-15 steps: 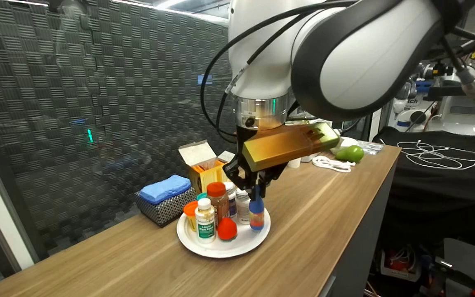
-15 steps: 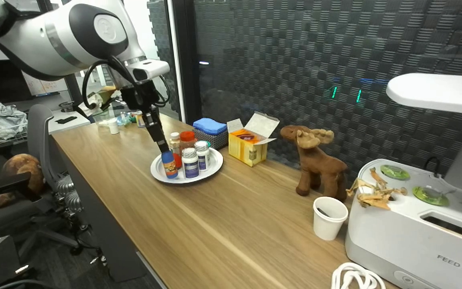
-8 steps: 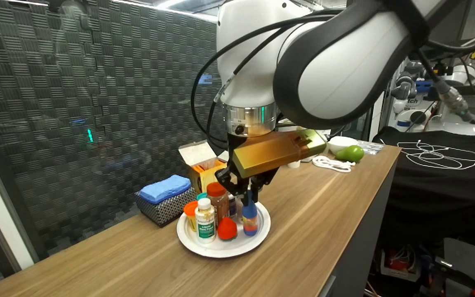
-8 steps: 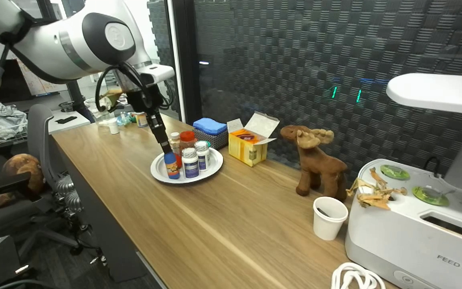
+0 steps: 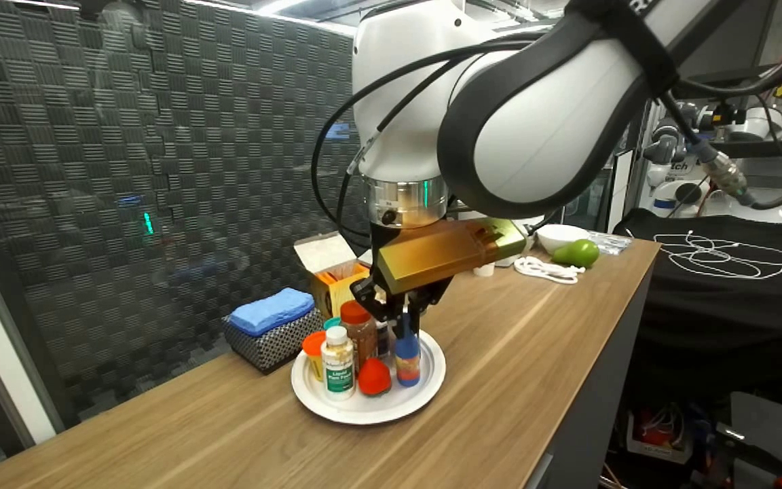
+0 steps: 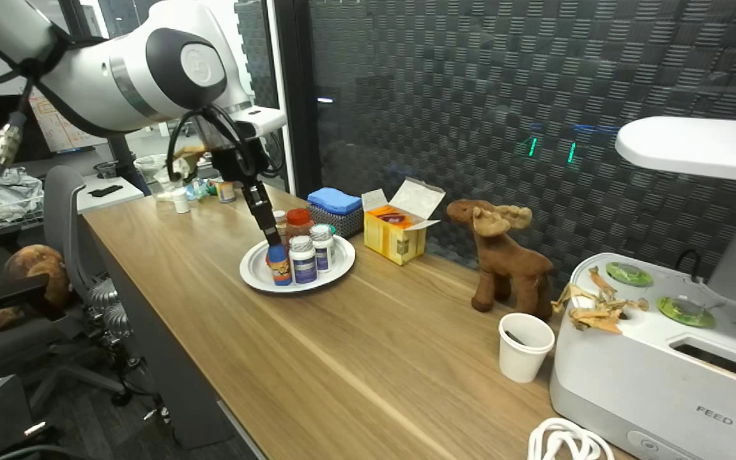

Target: Put the bottles and orange plushie around the white plate on the white plate

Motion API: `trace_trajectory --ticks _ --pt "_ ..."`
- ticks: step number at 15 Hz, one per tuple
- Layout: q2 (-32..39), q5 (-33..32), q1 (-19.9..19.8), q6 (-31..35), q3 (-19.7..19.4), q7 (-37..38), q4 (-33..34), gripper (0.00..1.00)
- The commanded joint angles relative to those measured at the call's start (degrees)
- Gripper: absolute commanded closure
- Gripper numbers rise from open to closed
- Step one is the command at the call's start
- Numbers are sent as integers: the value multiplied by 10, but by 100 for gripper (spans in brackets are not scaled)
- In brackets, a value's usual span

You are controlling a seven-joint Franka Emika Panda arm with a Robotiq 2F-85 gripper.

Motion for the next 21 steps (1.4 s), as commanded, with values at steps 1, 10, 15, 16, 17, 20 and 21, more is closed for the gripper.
trace_trajectory --ticks 1,10,15,16,17,20,21 --pt "10 23 10 14 -9 -15 12 95" --pt "-12 21 15 19 -17 -5 3 25" --pt "-81 -28 20 -24 -25 17 -16 0" --pt "-100 -42 16 -37 -25 16 -26 0" --pt "-121 -55 9 -45 -24 16 -39 0" --pt "-194 -78 -16 -40 -22 19 -98 0" --pt "-221 -83 -28 -26 -23 23 -126 0"
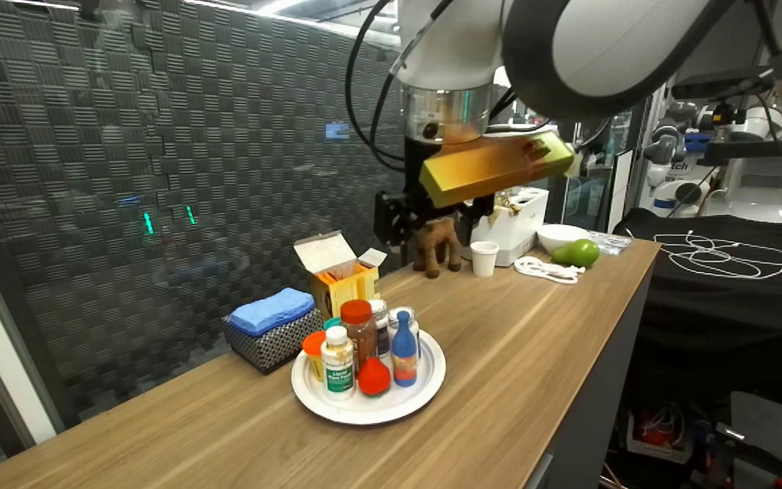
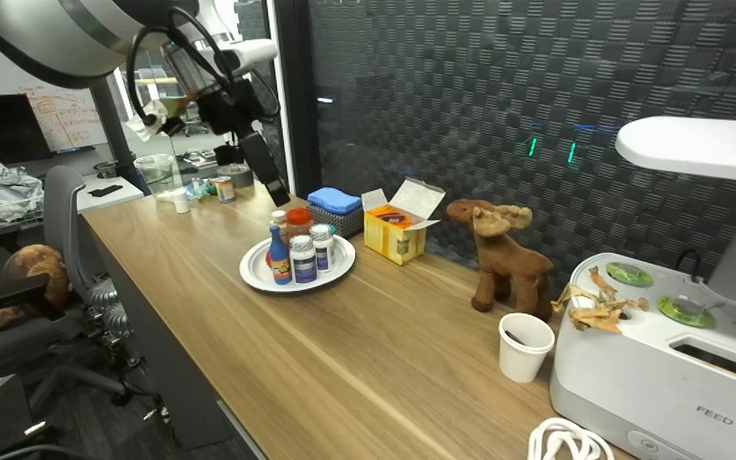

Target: Put the bottles and orange plushie around the white plate on the white plate

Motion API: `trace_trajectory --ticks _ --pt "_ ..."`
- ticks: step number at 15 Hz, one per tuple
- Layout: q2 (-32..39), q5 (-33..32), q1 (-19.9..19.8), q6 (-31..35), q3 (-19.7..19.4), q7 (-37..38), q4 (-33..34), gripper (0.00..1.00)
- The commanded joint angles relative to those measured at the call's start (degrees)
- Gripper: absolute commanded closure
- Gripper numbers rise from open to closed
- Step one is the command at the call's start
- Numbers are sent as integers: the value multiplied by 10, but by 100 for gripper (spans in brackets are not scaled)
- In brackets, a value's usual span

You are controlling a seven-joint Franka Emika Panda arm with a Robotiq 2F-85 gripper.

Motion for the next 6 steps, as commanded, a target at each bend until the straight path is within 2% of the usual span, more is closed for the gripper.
trace_trajectory --ticks 1,4,6 --pt "-23 -3 -22 1 13 0 -19 0" --pt "-74 -9 -42 7 17 -1 -66 0" --pt "-81 -9 -43 9 18 -1 -74 0"
